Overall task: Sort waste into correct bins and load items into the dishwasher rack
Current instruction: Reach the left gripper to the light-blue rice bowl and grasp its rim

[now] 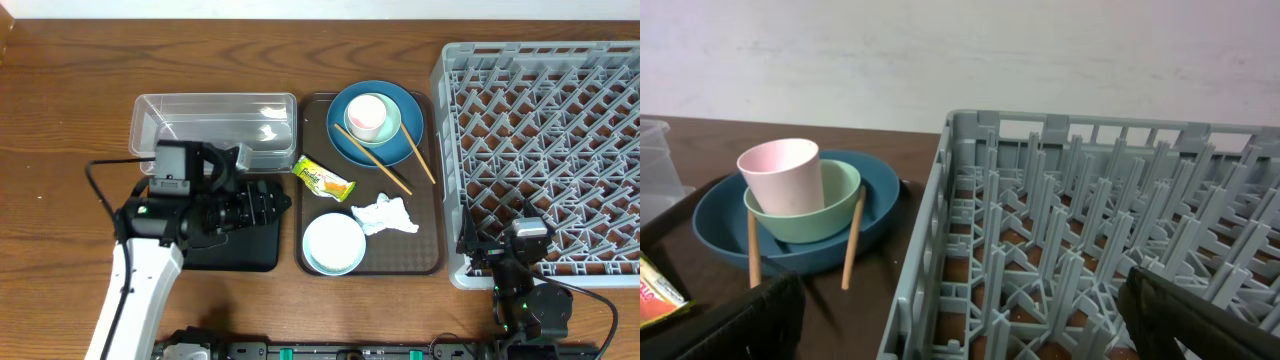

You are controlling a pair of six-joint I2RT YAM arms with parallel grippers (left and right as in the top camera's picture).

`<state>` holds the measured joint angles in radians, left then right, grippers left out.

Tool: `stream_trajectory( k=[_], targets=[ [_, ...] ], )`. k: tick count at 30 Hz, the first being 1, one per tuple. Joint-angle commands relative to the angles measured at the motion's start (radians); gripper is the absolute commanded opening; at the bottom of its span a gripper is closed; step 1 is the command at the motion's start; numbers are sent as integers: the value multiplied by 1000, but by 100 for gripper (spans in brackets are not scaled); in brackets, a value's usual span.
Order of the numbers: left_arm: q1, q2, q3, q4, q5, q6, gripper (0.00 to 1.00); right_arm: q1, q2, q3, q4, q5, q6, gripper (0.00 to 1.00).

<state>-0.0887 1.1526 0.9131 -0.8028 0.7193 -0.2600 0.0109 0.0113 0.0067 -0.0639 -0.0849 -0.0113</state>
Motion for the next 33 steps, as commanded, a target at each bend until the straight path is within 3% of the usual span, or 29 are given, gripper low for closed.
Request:
stream_trajectory(
  k=[1,8,13,18,24,33],
  targets=[
    [-68,2,21,2,-46,-77,62,9,-5,-2,-4,6,-5,99],
    [-357,-2,21,88,-325,-194,61,9,-5,-2,-4,6,-5,99],
    [-603,31,21,243,-529,-190,59,9,-5,-2,-4,6,-5,99],
    [-801,117,21,352,-766,-97,58,9,-5,-2,-4,6,-5,99],
    [-891,243,21,421,-837,-29,59,9,-5,-2,-4,6,-5,99],
    [-905,386,21,508,-836,-1,60,9,-5,-2,-4,6,-5,99]
  ],
)
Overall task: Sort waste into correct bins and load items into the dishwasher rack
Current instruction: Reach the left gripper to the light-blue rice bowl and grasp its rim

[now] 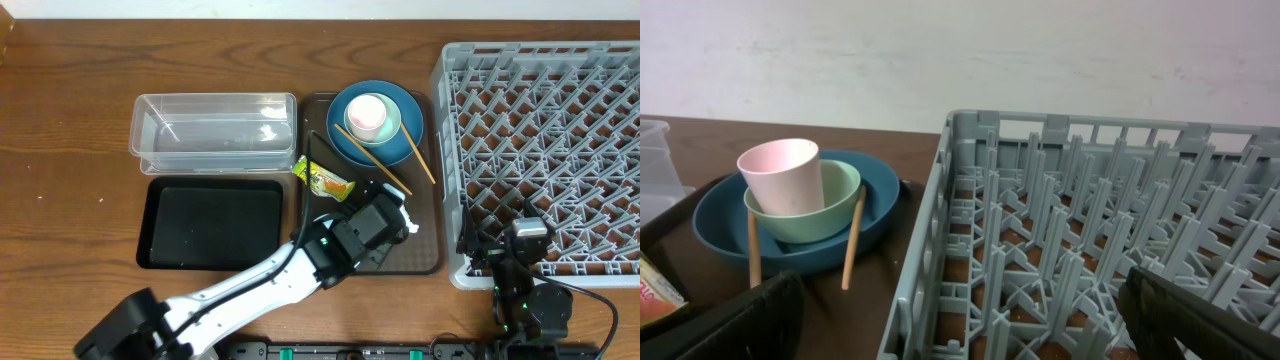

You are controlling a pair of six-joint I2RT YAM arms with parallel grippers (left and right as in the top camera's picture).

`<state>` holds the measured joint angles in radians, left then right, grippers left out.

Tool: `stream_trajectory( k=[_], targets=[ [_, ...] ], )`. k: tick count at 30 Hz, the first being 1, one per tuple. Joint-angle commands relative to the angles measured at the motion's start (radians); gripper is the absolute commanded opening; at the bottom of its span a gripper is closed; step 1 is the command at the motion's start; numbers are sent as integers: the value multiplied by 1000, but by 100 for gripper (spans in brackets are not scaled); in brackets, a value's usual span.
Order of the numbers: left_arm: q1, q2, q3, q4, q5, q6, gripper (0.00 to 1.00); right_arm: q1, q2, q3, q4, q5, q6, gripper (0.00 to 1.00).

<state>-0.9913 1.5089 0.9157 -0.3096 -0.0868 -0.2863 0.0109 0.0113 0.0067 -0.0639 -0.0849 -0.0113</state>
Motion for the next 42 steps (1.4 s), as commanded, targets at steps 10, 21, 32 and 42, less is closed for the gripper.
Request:
stream_trajectory(
  k=[10,21,32,42],
  targets=[
    [-3,118,18,103,-30,32,66,9,-5,-2,-4,6,-5,99],
    [-3,127,38,81,-22,114,67,9,-3,-2,-4,6,-5,99],
    [0,122,211,-154,79,82,66,9,-3,-2,-4,6,-5,99],
    [0,122,207,-304,98,-135,51,9,-3,-2,-4,6,-5,99]
  ],
)
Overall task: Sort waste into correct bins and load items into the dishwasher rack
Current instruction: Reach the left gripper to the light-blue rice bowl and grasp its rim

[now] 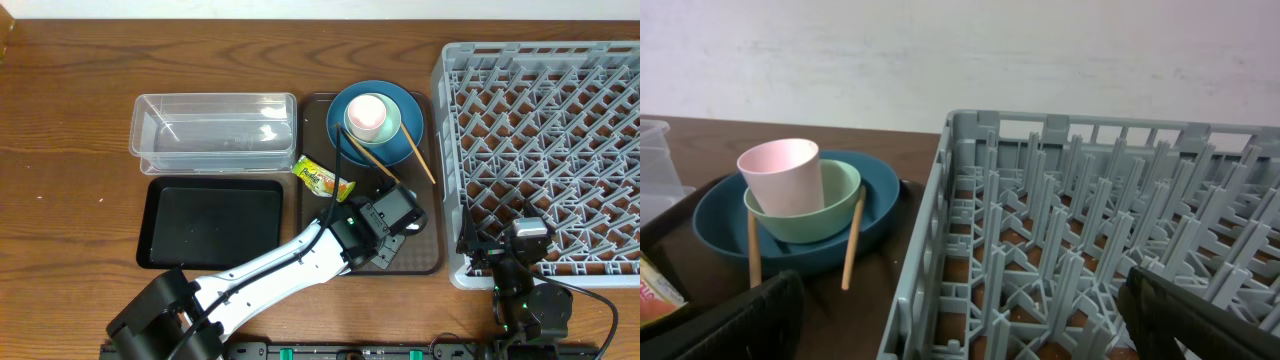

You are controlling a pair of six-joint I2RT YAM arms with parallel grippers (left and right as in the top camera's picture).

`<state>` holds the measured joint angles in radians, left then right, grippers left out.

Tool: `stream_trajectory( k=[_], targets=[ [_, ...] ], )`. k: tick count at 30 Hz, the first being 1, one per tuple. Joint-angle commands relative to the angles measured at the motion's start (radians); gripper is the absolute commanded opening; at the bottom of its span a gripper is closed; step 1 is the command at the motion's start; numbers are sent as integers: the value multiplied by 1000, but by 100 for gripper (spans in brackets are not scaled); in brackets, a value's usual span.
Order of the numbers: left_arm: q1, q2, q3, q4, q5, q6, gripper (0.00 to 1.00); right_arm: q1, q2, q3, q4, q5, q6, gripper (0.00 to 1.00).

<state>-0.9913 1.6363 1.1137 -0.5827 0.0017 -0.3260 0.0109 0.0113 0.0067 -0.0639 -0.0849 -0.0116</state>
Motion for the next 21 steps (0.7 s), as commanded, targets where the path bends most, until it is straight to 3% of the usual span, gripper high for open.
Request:
stream_trajectory(
  k=[1,21],
  targets=[
    [0,-5,7,-45,9,-104,50,9,-3,-2,-4,6,-4,99],
    [-3,0,-76,-37,10,-174,49,9,-3,-2,-4,6,-4,99]
  ],
)
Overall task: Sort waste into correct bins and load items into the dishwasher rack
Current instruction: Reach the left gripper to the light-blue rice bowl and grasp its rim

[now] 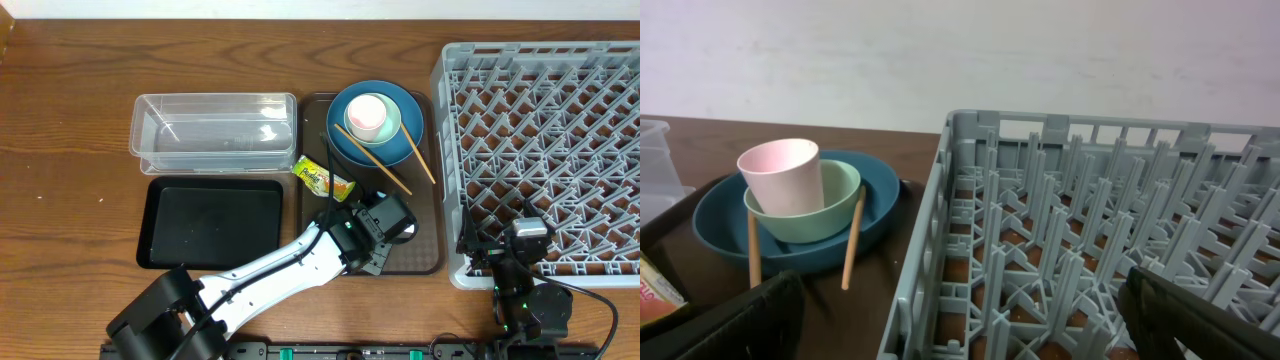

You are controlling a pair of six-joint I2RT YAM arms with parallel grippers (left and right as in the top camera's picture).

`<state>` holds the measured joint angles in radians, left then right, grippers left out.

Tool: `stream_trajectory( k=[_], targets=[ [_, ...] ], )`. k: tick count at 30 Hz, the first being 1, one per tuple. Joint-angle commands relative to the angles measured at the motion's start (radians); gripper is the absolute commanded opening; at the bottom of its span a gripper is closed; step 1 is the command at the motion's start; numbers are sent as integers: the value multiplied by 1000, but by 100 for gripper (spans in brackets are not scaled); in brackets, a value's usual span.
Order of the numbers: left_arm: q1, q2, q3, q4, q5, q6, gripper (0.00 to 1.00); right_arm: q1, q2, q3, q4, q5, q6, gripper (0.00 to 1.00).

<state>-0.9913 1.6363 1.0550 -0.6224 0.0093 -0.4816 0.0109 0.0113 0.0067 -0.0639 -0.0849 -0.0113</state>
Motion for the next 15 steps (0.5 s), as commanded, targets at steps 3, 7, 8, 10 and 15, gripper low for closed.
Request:
stream_trajectory(
  k=[3,7,8,10,15],
  targets=[
    [-3,10,-18,4,2,-18,49,9,-3,-2,-4,6,-5,99],
    [-3,13,-20,17,2,-22,49,9,-3,-2,-4,6,-5,99],
    [-3,13,-20,19,2,-22,49,9,-3,-2,-4,6,-5,99],
    [-3,13,-21,22,0,-22,48,9,-3,-2,-4,6,-5,99],
    [-3,15,-22,22,-3,-22,47,9,-3,-2,-4,6,-5,99]
  ],
)
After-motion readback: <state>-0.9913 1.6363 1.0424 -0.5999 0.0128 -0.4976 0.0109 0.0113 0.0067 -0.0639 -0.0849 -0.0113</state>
